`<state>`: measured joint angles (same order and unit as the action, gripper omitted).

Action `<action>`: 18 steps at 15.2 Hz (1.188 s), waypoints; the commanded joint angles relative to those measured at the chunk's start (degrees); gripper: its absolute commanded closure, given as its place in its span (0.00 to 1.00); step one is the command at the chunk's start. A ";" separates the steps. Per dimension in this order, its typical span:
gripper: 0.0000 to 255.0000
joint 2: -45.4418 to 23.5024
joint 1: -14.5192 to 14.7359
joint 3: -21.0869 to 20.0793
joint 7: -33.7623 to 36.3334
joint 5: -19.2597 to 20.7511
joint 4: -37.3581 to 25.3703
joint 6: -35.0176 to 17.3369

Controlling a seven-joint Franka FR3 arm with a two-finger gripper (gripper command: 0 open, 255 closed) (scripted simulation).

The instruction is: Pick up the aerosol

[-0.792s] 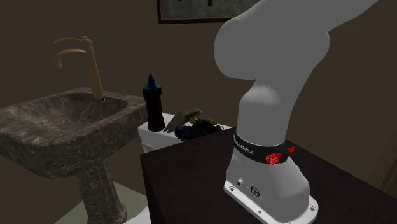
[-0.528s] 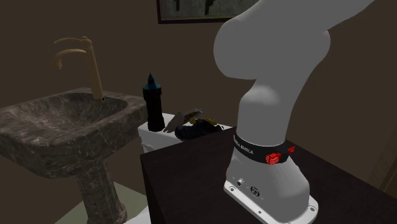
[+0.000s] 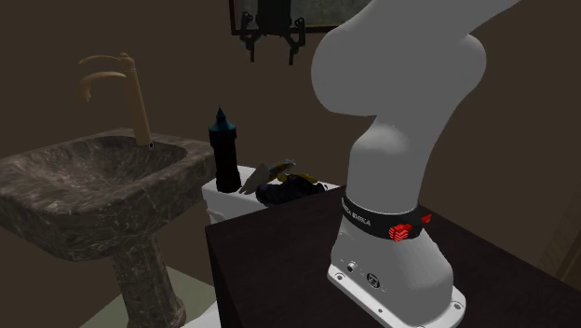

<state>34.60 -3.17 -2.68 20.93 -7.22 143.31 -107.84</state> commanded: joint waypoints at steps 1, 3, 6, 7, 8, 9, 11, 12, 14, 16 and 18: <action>0.00 -3.15 -0.73 -0.68 2.16 -0.16 0.82 -4.51; 0.00 -6.40 -1.35 -1.42 4.37 -0.30 1.74 -9.05; 0.00 -11.86 -2.32 -2.43 7.74 -0.29 2.48 -15.76; 0.00 -13.82 -2.66 -2.73 8.89 -0.22 2.55 -17.96; 0.00 -15.84 -3.00 -3.01 10.06 -0.10 2.54 -20.13; 0.00 -17.90 -3.36 -3.28 11.25 0.07 2.44 -22.26; 0.00 -22.18 -4.05 -3.71 13.70 0.56 2.00 -26.41; 0.00 -24.38 -4.39 -3.87 14.97 0.89 1.66 -28.41; 0.00 -28.85 -5.02 -4.06 17.61 1.74 0.75 -32.25; 0.00 -33.40 -5.53 -4.02 20.38 2.82 -0.47 -35.83; 0.00 -37.98 -5.87 -3.69 23.23 4.07 -1.98 -39.14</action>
<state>-0.33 -8.88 -6.45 42.44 -3.91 142.45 -144.84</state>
